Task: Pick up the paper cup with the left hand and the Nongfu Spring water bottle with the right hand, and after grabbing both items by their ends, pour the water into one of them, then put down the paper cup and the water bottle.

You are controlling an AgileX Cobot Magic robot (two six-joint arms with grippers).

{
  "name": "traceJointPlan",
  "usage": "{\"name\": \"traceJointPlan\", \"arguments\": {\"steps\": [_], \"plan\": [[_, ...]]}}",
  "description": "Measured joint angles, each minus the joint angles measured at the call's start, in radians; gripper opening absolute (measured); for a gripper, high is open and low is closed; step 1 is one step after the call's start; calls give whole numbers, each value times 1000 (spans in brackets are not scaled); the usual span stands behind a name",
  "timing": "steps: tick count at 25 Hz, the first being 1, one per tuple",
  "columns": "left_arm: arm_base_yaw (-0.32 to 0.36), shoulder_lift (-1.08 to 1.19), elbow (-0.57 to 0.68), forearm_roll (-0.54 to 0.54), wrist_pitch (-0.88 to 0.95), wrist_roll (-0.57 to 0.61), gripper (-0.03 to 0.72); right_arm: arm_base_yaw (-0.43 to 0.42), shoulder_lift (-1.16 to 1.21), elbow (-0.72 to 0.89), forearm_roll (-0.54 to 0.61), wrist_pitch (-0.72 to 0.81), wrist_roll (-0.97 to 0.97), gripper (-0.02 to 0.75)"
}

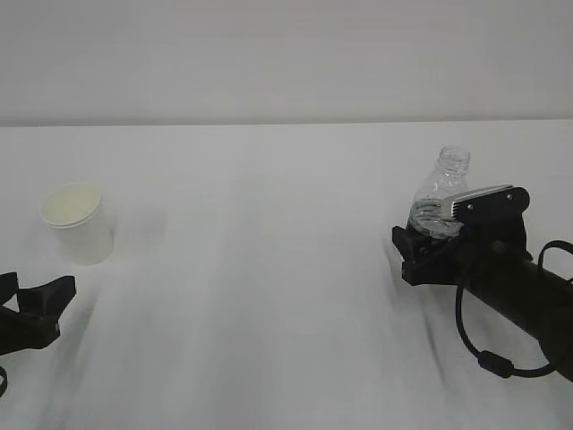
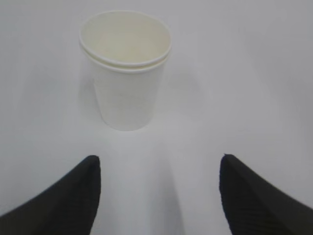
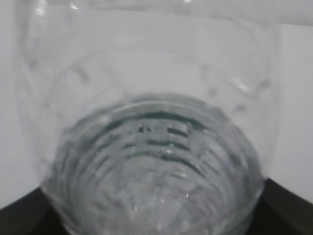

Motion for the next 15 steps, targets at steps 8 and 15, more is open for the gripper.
{"name": "traceJointPlan", "arguments": {"steps": [8, 15], "plan": [[0, 0, 0, -2, 0, 0, 547, 0, 0, 0, -2, 10, 0, 538], [0, 0, 0, -4, 0, 0, 545, 0, 0, 0, -8, 12, 0, 506]]}}
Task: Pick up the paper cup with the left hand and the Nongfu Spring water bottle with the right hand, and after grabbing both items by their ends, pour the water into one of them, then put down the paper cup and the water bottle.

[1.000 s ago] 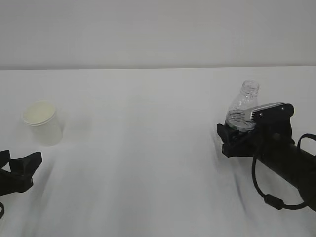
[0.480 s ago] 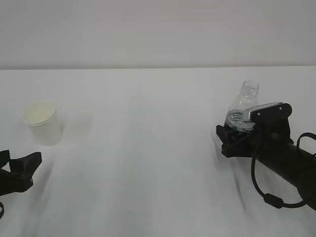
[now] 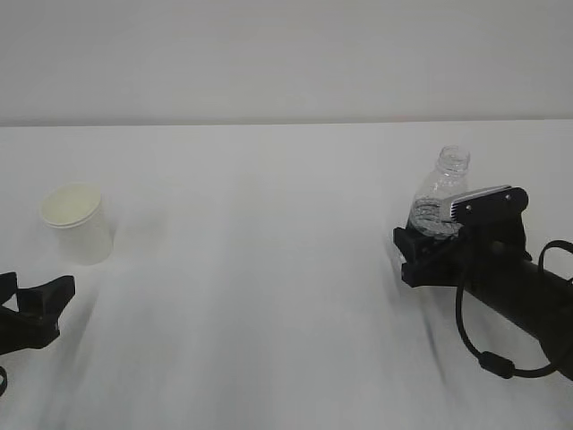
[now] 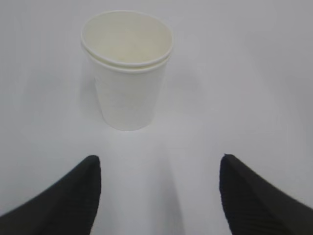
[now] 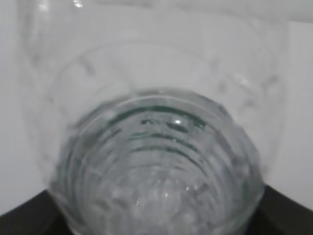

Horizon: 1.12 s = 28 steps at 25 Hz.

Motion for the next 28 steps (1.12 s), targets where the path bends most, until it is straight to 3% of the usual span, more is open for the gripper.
{"name": "traceJointPlan", "arguments": {"steps": [7, 18, 28], "plan": [[0, 0, -10, -4, 0, 0, 545, 2, -93, 0, -21, 120, -4, 503], [0, 2, -60, -85, -1, 42, 540, 2, -184, 0, -43, 153, -11, 503], [2, 90, -123, -89, -2, 49, 540, 2, -254, 2, -79, 204, -11, 503]]}}
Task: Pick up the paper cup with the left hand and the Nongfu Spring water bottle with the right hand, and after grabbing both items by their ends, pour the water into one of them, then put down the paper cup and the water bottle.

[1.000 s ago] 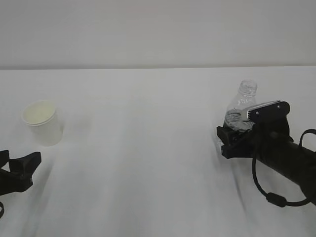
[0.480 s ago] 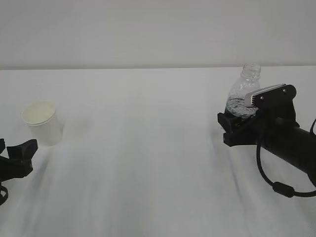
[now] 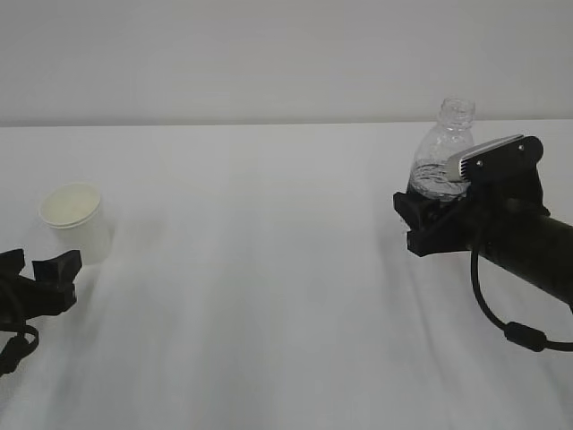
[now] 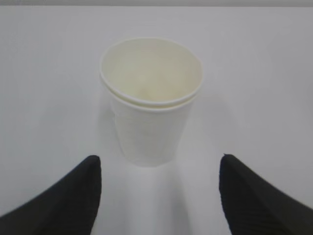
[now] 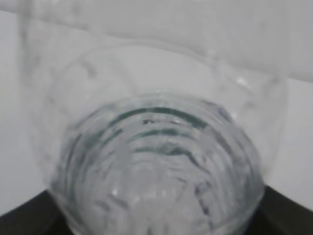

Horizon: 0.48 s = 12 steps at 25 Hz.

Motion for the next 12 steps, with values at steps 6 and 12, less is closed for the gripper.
{"name": "traceJointPlan", "arguments": {"steps": [6, 12], "plan": [[66, 34, -12, 75, 0, 0, 540, 0, -19, 2, -15, 5, -2, 503], [172, 36, -48, 250, 0, -14, 540, 0, -21, 2, -30, 7, -2, 503]]}}
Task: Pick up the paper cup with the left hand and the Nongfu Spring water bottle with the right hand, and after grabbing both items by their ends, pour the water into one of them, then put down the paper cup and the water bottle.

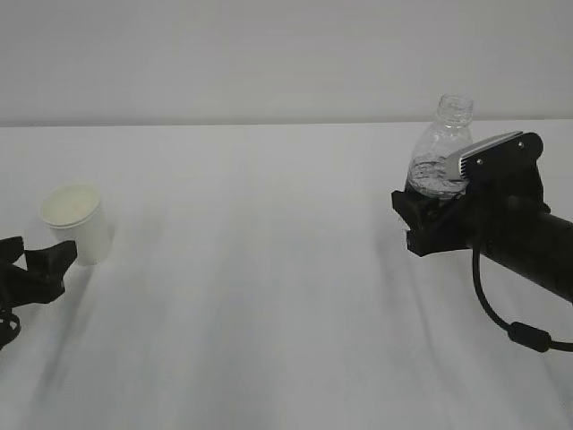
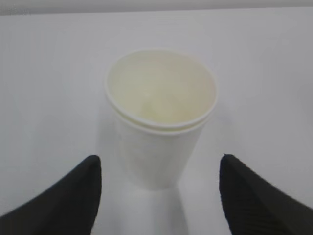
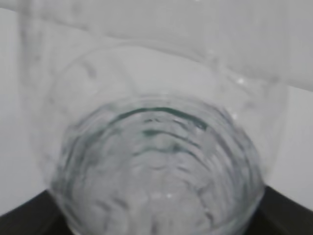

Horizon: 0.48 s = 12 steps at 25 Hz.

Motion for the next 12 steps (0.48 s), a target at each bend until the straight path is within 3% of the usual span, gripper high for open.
{"name": "traceJointPlan", "arguments": {"steps": [4, 12], "plan": [[42, 4, -44, 82, 0, -9, 540, 0, 0, 0, -16, 2, -2, 503], [65, 6, -52, 96, 9, -21, 540, 0, 0, 1, -32, 2, -2, 503]]}}
